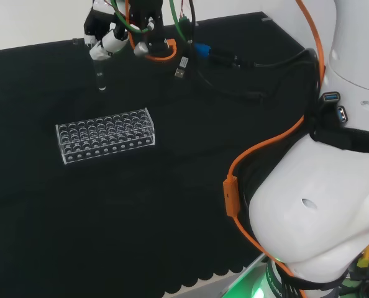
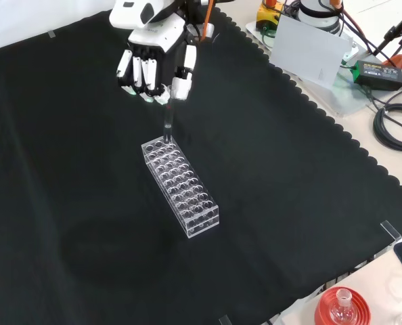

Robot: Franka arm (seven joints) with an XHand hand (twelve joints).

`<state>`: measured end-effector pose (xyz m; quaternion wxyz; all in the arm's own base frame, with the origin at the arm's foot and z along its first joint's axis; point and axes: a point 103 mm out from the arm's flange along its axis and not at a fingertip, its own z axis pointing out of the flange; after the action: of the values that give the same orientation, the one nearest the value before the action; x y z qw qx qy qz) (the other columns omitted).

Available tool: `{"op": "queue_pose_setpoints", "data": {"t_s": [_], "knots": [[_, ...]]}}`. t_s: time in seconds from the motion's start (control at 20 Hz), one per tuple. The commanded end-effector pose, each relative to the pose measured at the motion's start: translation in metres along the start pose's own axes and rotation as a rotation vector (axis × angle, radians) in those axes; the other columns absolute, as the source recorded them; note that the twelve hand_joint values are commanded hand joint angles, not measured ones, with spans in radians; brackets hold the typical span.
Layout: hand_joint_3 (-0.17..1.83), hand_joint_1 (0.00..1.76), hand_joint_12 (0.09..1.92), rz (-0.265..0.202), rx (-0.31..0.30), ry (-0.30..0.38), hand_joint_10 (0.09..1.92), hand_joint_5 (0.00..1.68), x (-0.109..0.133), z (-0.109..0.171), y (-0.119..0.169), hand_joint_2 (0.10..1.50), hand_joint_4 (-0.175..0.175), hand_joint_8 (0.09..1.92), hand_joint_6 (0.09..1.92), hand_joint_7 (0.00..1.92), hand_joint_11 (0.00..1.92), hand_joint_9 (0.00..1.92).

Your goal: Shake the test tube.

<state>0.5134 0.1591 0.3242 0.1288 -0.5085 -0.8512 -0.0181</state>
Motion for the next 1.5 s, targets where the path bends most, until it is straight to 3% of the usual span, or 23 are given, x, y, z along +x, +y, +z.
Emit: {"op": "queue_pose_setpoints", "data": {"t_s": [0.05,0.35,0.5,0.8,0.95,1.1,1.35,1.5], "knots": [[0.2,1.17,1.46,0.005,-0.005,-0.009,0.71,1.05,-0.002,-0.005,-0.002,0.97,-0.175,0.74,0.9,1.18,0.33,0.89],[0.2,1.17,1.46,0.009,-0.009,-0.017,0.71,1.05,-0.004,-0.011,-0.004,0.98,-0.175,0.73,0.91,1.18,0.33,0.89],[0.2,1.17,1.46,0.042,-0.01,-0.026,0.71,1.05,-0.012,-0.014,-0.009,0.98,-0.175,0.73,0.91,1.18,0.33,0.89],[0.2,1.17,1.46,0.148,-0.014,-0.056,0.71,1.05,-0.046,-0.025,-0.032,0.98,-0.175,0.73,0.91,1.18,0.33,0.89],[0.2,1.17,1.46,0.166,-0.021,-0.051,0.71,1.05,-0.051,-0.028,-0.033,0.98,-0.175,0.73,0.91,1.18,0.33,0.89],[0.2,1.17,1.46,0.113,-0.024,-0.039,0.71,1.05,-0.034,-0.028,-0.019,0.98,-0.175,0.73,0.91,1.18,0.33,0.89],[0.2,1.17,1.46,-0.063,-0.035,0.02,0.71,1.04,0.029,-0.025,0.017,0.98,-0.175,0.73,0.91,1.18,0.33,0.89],[0.2,1.17,1.46,-0.126,-0.032,0.052,0.71,1.04,0.053,-0.023,0.023,0.98,-0.175,0.73,0.92,1.18,0.33,0.89]]}}
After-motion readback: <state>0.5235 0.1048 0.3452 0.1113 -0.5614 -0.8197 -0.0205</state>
